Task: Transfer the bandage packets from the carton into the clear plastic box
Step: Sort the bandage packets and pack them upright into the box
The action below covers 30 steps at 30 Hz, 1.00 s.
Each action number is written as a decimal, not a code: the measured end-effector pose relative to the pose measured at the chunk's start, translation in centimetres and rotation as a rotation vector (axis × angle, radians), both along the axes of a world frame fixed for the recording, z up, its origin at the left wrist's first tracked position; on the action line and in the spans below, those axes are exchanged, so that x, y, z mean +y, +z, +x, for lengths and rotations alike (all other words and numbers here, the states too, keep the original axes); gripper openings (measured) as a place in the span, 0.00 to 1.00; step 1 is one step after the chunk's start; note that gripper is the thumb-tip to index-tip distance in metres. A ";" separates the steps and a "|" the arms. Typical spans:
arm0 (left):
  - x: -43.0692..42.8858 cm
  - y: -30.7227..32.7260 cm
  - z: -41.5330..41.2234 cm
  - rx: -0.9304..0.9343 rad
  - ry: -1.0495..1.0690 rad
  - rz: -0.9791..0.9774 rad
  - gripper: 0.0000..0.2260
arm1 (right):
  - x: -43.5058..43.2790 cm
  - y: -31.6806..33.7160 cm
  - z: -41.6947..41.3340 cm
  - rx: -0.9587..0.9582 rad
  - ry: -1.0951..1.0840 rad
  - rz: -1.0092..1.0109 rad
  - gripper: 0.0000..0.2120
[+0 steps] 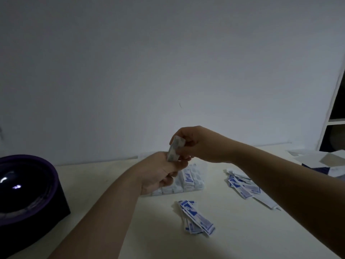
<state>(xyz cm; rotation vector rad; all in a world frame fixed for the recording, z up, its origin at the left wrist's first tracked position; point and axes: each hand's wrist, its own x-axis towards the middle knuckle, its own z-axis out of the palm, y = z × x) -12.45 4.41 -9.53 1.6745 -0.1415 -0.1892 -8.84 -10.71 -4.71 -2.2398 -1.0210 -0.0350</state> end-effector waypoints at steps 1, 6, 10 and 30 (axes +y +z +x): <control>0.6 0.6 0.6 -0.008 0.031 0.027 0.04 | 0.8 0.4 0.4 -0.040 -0.008 0.005 0.09; 2.1 2.5 2.8 -0.009 0.063 0.105 0.10 | 2.9 1.4 3.6 -0.067 -0.064 0.040 0.10; 4.9 1.7 5.2 -0.071 0.215 0.527 0.16 | 2.8 0.7 7.6 0.108 -0.174 -0.003 0.07; 3.8 -1.4 11.3 0.052 -0.143 1.335 0.14 | 8.1 -5.0 12.6 0.299 -0.178 -0.820 0.16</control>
